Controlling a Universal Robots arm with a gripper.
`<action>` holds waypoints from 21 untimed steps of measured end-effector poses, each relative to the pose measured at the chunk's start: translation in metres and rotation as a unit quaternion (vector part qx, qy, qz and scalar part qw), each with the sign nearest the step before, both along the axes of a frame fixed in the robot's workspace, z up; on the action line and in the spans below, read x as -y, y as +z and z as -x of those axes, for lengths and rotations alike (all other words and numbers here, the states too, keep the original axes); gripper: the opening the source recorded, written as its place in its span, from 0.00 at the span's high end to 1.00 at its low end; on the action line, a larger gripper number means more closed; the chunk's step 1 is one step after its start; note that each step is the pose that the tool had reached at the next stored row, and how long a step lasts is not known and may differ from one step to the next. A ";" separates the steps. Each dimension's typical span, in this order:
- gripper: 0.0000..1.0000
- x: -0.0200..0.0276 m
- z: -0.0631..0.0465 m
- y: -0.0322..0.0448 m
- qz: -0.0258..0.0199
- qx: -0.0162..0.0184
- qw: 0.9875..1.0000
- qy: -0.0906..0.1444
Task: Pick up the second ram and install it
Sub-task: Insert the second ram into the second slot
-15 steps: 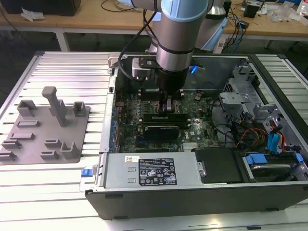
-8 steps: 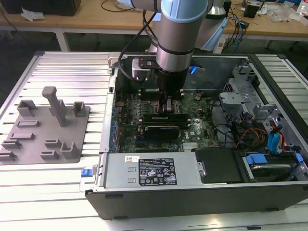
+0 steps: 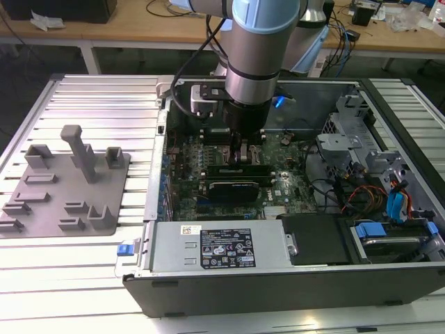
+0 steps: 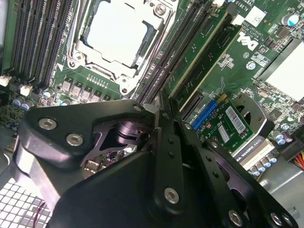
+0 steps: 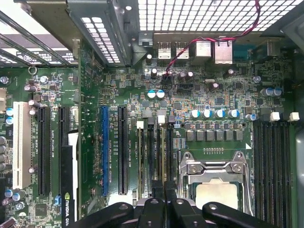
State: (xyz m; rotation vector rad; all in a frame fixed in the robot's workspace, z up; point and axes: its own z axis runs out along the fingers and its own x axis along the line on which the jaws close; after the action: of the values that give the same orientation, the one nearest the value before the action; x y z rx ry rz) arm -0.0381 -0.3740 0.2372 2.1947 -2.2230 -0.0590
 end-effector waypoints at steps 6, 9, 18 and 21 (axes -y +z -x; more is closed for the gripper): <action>0.91 -0.0001 0.000 -0.0015 0.000 0.000 1.000 0.000; 0.91 -0.0001 0.000 -0.0017 0.000 0.000 1.000 0.000; 0.91 -0.0001 0.001 -0.0045 0.000 0.000 1.000 0.000; 0.91 -0.0001 0.001 -0.0052 0.000 0.000 1.000 0.000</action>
State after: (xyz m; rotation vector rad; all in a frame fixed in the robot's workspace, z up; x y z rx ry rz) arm -0.0396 -0.3739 0.2320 2.1933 -2.2238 -0.0588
